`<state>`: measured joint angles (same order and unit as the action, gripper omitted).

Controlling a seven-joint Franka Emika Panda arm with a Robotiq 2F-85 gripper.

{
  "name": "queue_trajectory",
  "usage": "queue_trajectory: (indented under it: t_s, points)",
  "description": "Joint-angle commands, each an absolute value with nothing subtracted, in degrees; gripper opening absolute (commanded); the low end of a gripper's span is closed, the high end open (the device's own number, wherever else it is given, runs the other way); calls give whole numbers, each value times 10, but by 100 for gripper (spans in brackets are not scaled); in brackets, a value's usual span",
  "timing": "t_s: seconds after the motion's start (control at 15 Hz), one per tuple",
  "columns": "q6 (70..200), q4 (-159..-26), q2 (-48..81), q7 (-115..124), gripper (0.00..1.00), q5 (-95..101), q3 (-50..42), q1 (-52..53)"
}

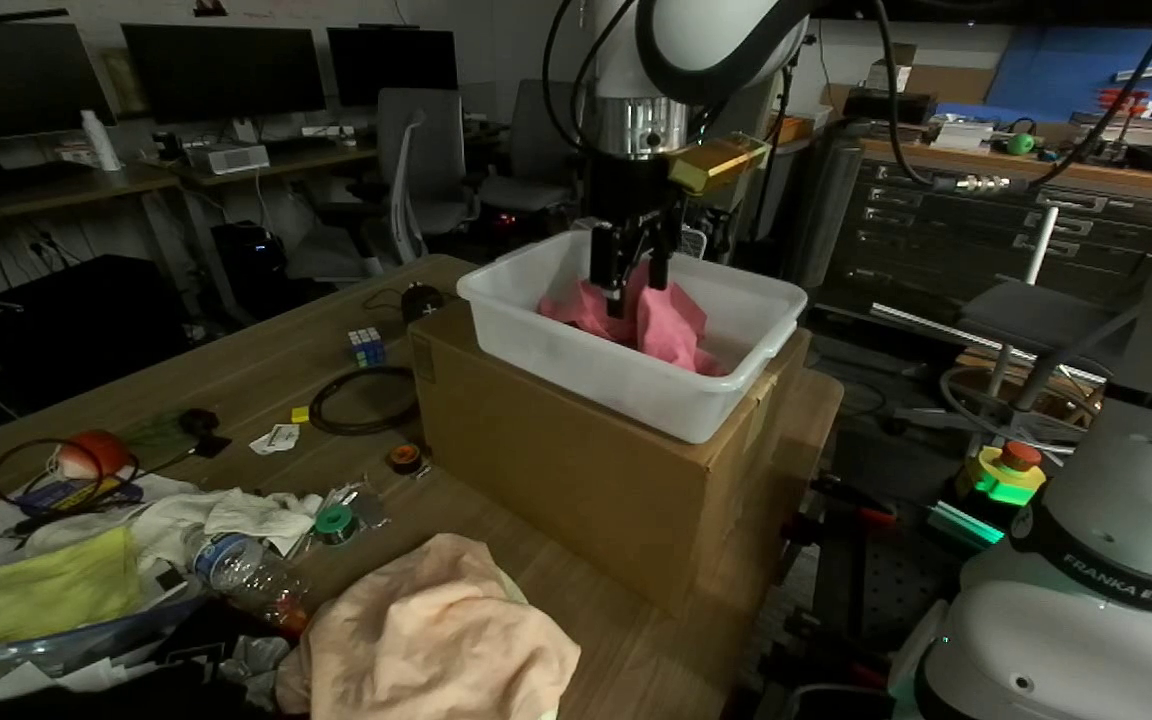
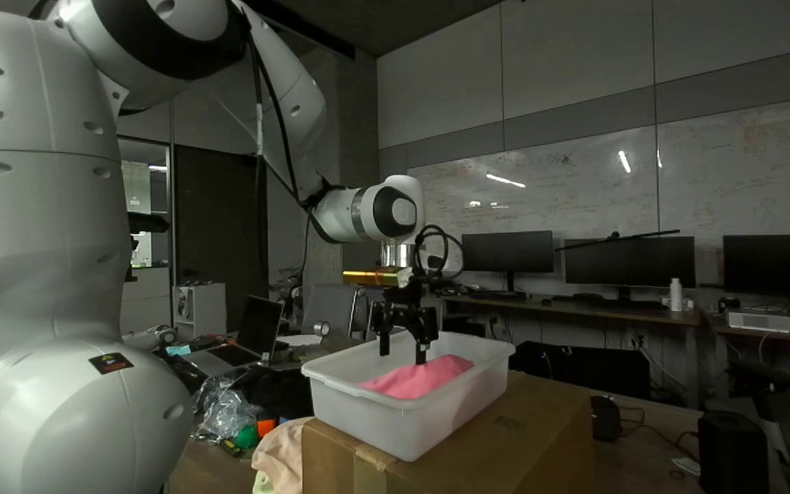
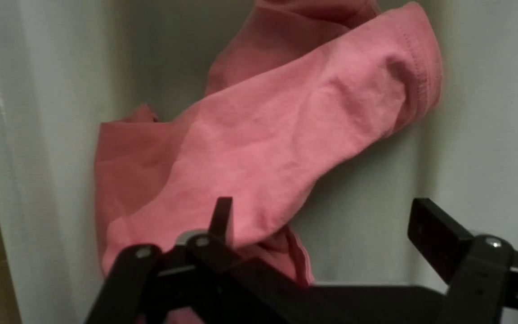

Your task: Remove the yellow towel and peach t-shirt from the white storage bin and place them on the table

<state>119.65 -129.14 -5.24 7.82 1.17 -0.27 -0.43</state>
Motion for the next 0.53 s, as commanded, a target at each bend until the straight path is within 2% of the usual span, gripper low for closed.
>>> queue_trajectory:
  t_s: [0.0, 0.47]
  points:
    - [1193, -1302, -61, 111, 100, 26, -2, -9]
    - [1204, -1314, -54, 143, 100, 38, -6, -17]
